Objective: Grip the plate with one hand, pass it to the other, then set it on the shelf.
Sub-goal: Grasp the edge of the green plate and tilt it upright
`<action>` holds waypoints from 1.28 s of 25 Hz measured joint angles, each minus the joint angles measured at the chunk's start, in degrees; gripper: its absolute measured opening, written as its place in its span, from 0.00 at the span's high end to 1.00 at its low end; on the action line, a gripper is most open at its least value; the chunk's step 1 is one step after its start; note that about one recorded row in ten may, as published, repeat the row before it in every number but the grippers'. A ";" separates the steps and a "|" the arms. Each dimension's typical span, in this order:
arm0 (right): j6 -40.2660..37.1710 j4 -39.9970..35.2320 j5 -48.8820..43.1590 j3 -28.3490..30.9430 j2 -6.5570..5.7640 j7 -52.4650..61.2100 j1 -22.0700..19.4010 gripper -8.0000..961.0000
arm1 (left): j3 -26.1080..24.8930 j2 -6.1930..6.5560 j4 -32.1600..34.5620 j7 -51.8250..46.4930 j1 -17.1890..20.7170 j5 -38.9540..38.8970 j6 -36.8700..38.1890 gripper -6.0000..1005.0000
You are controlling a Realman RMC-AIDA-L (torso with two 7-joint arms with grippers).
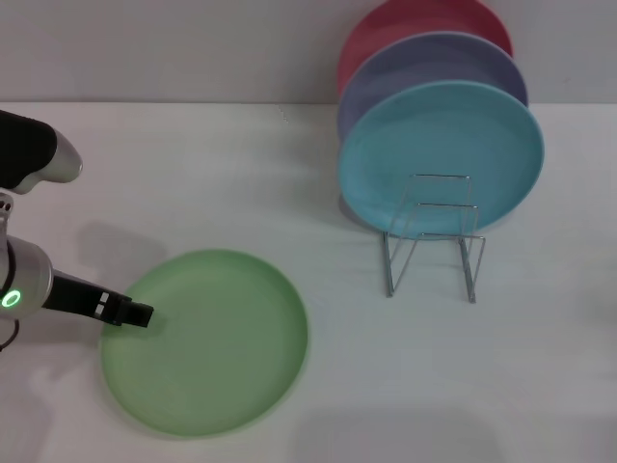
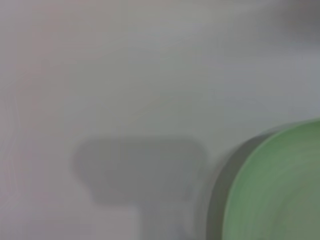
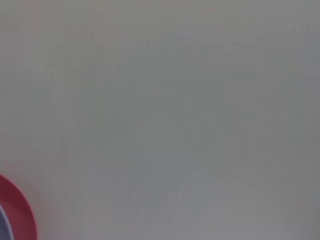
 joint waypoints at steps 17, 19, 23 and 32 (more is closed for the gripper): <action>0.01 -0.15 0.00 0.00 0.04 -0.01 0.00 0.15 | -0.45 0.14 -5.86 -0.81 -4.64 1.42 -1.39 0.32; 0.02 -0.15 -0.02 0.02 0.00 -0.01 0.00 0.15 | -0.39 0.14 -5.93 -0.81 -4.75 1.43 -1.38 0.40; 0.03 -0.21 -0.05 0.05 -0.01 -0.01 0.00 0.15 | -0.12 0.07 -5.73 -0.81 -4.87 1.44 -1.20 0.55; 0.12 -0.24 -0.09 0.32 0.00 -0.01 0.00 0.15 | -0.32 0.09 -5.65 -0.31 -4.95 1.42 -0.95 0.91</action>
